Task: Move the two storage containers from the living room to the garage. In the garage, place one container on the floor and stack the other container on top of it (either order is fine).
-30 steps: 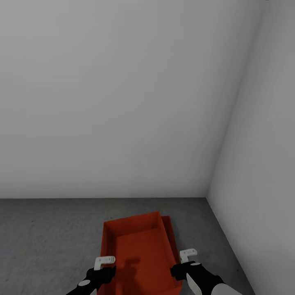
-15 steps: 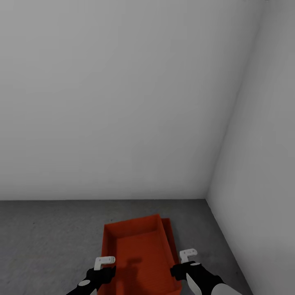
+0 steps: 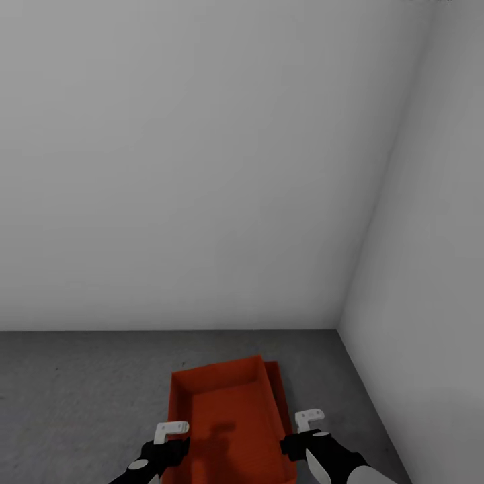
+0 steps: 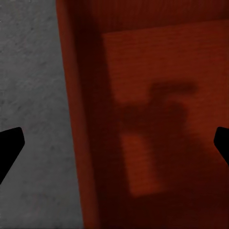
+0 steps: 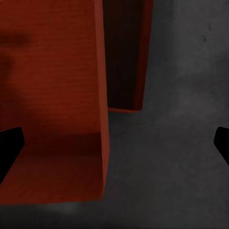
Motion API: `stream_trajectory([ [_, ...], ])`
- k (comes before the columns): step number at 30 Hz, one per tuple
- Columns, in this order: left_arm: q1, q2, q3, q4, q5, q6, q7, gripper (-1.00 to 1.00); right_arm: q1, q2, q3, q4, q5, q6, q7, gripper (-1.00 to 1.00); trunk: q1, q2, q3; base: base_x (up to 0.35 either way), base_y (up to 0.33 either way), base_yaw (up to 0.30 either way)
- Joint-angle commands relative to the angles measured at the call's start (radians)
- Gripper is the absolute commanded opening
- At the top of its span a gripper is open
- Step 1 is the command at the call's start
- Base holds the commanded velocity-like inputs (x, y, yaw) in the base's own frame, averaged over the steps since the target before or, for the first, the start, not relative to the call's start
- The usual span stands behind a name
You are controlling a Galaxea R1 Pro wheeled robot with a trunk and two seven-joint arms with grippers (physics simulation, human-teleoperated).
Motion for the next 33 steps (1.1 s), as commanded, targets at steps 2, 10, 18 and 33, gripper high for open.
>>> stream_trajectory([
  [2,0.0,0.001,-0.009,0.002,0.01,-0.004,0.003,1.0,0.0,0.0,0.007,-0.002,0.003,0.007,-0.004,1.0,-0.008,0.014,0.005,0.0,0.0,0.0],
  [10,0.02,0.003,-0.008,0.002,0.011,-0.005,0.004,1.0,0.001,0.0,0.007,0.001,0.0,0.006,-0.007,1.0,-0.039,0.07,0.031,0.0,0.0,0.0],
  [18,0.034,0.006,-0.008,0.002,0.011,-0.006,0.005,1.0,0.037,-0.001,0.005,0.001,-0.002,0.004,-0.008,1.0,-0.069,0.126,0.056,0.0,0.0,0.0],
  [33,0.059,0.005,-0.008,0.002,0.011,-0.006,0.006,1.0,0.058,0.0,0.005,0.004,-0.002,-0.055,-0.009,1.0,-0.127,0.231,0.103,0.0,0.0,0.0],
])
